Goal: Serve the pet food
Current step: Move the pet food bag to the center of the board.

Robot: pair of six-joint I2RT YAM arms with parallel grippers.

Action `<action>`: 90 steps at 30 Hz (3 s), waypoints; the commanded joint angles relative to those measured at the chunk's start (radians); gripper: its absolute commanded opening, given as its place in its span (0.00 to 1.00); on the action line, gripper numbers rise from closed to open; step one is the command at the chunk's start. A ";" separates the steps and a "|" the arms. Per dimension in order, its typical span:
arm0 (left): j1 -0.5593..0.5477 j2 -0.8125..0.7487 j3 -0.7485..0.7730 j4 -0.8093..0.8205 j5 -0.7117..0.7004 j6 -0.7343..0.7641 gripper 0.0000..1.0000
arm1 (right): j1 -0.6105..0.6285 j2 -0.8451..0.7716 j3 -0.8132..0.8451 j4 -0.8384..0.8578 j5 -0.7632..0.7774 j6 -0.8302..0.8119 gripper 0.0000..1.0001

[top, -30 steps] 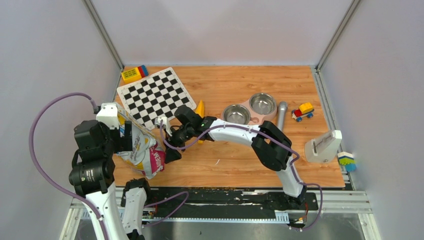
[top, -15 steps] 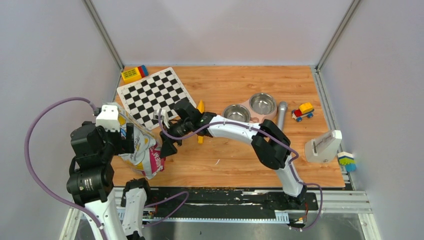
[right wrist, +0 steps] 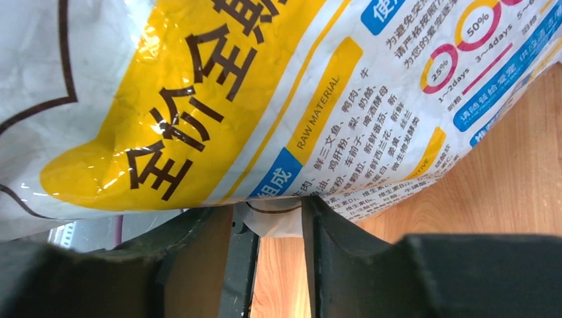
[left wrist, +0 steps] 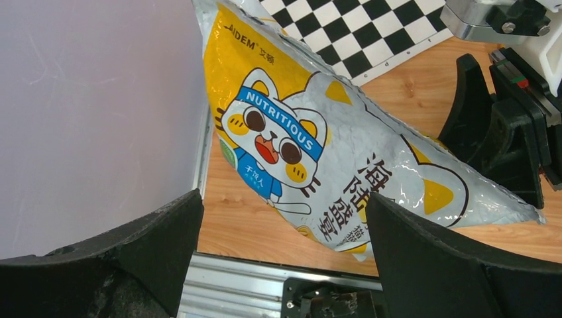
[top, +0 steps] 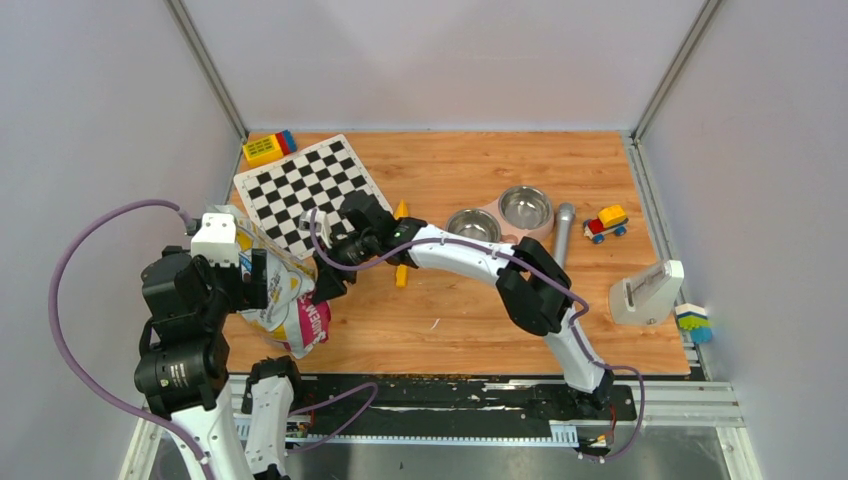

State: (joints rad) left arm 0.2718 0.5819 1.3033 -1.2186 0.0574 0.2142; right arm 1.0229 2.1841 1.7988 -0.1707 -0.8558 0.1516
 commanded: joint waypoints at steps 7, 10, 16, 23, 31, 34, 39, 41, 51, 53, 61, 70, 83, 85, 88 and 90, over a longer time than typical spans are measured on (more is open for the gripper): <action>0.014 -0.001 -0.004 0.037 -0.082 -0.004 1.00 | -0.041 -0.058 -0.038 0.009 0.022 -0.032 0.11; 0.014 0.008 -0.002 0.049 -0.135 -0.007 1.00 | -0.063 -0.086 -0.059 0.017 0.027 -0.032 0.00; 0.014 0.025 0.011 0.071 -0.230 -0.009 1.00 | -0.101 -0.135 -0.089 0.031 0.044 -0.007 0.00; 0.014 0.055 0.012 0.095 -0.295 0.006 1.00 | -0.161 -0.248 -0.183 0.082 0.096 -0.002 0.00; 0.012 0.043 -0.218 0.253 -0.365 0.079 1.00 | -0.241 -0.307 -0.237 0.102 0.119 -0.006 0.00; 0.013 0.038 -0.318 0.333 -0.356 0.102 1.00 | -0.273 -0.340 -0.272 0.113 0.117 -0.010 0.00; 0.015 0.079 -0.369 0.403 -0.272 0.108 1.00 | -0.318 -0.398 -0.323 0.114 0.120 -0.031 0.00; 0.014 0.102 -0.363 0.419 -0.210 0.104 1.00 | -0.335 -0.418 -0.337 0.114 0.127 -0.037 0.00; 0.013 0.185 -0.345 0.509 0.052 0.086 1.00 | -0.420 -0.459 -0.341 0.115 0.151 -0.072 0.00; 0.012 0.180 -0.348 0.521 0.087 0.085 1.00 | -0.432 -0.454 -0.335 0.115 0.156 -0.083 0.00; 0.014 0.111 -0.326 0.500 0.249 0.112 1.00 | -0.460 -0.414 -0.283 0.111 0.098 -0.084 0.00; 0.013 0.114 -0.184 0.494 0.338 0.122 1.00 | -0.460 -0.435 -0.248 0.070 -0.007 -0.009 0.42; 0.013 0.323 0.041 0.533 0.549 0.083 1.00 | -0.468 -0.508 -0.290 -0.085 0.090 -0.159 0.61; 0.012 0.338 0.052 0.534 0.579 0.088 1.00 | -0.478 -0.528 -0.310 -0.098 0.104 -0.198 0.63; 0.012 0.359 0.061 0.535 0.599 0.084 1.00 | -0.505 -0.547 -0.339 -0.104 0.146 -0.223 0.64; 0.012 0.359 0.056 0.537 0.607 0.076 1.00 | -0.526 -0.557 -0.361 -0.106 0.171 -0.236 0.64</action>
State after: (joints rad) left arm 0.2764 0.9382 1.3251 -0.7116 0.5961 0.3122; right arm 0.5240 1.6878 1.4689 -0.2523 -0.7155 -0.0250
